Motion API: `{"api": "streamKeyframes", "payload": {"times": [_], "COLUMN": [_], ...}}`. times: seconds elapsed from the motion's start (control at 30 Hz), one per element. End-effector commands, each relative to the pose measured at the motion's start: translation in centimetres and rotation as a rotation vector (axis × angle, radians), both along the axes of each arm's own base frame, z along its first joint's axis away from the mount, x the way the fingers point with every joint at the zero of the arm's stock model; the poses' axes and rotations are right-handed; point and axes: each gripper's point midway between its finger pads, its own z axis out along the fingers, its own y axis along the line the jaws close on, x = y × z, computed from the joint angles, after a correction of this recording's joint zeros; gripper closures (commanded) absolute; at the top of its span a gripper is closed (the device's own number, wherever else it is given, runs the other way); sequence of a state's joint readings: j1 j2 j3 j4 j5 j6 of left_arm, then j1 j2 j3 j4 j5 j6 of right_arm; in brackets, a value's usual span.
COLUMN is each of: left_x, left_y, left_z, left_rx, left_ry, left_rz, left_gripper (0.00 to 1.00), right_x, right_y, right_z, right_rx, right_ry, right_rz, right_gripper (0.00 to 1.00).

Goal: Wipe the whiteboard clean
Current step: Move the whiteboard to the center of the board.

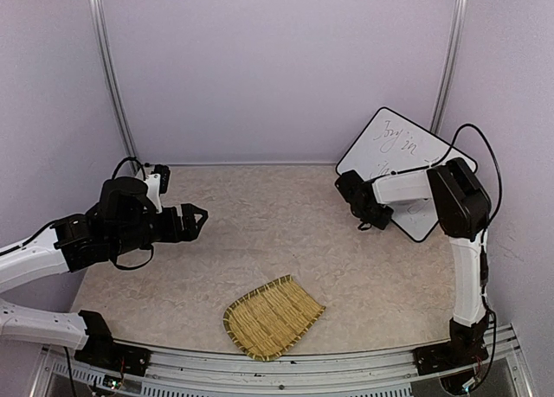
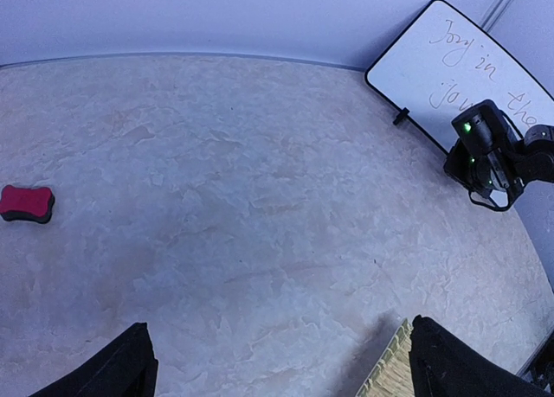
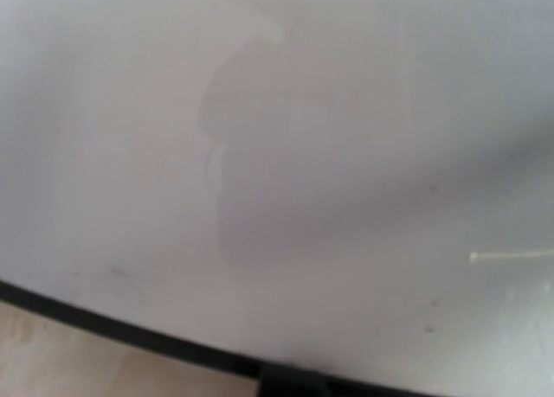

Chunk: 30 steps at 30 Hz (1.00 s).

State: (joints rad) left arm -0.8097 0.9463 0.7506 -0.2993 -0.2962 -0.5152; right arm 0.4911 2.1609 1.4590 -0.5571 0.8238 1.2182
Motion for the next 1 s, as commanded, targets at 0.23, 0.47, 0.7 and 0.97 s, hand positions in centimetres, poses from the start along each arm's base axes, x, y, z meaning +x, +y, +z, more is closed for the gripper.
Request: {"api": "streamKeyframes", "payload": {"times": [0.23, 0.47, 0.7, 0.97], "left_x": [-0.1, -0.2, -0.2, 0.0], "left_y": [0.1, 0.2, 0.2, 0.0], "left_z": [0.1, 0.2, 0.0, -0.3], "left_rx": [-0.010, -0.012, -0.012, -0.007], "left_ry": [-0.016, -0.018, -0.009, -0.003], "left_rz": [0.003, 0.006, 0.006, 0.007], "left_gripper": [0.01, 0.01, 0.01, 0.01], "right_x": [-0.7, -0.8, -0.8, -0.7], "right_y": [3.2, 4.8, 6.0, 8.8], "right_z": [-0.5, 0.2, 0.1, 1.2], "right_rx": [-0.029, -0.021, -0.005, 0.017], "right_ry": [0.026, 0.003, 0.004, -0.029], "right_rz": [0.130, 0.192, 0.257, 0.383], "right_gripper": [1.00, 1.00, 1.00, 1.00]}}
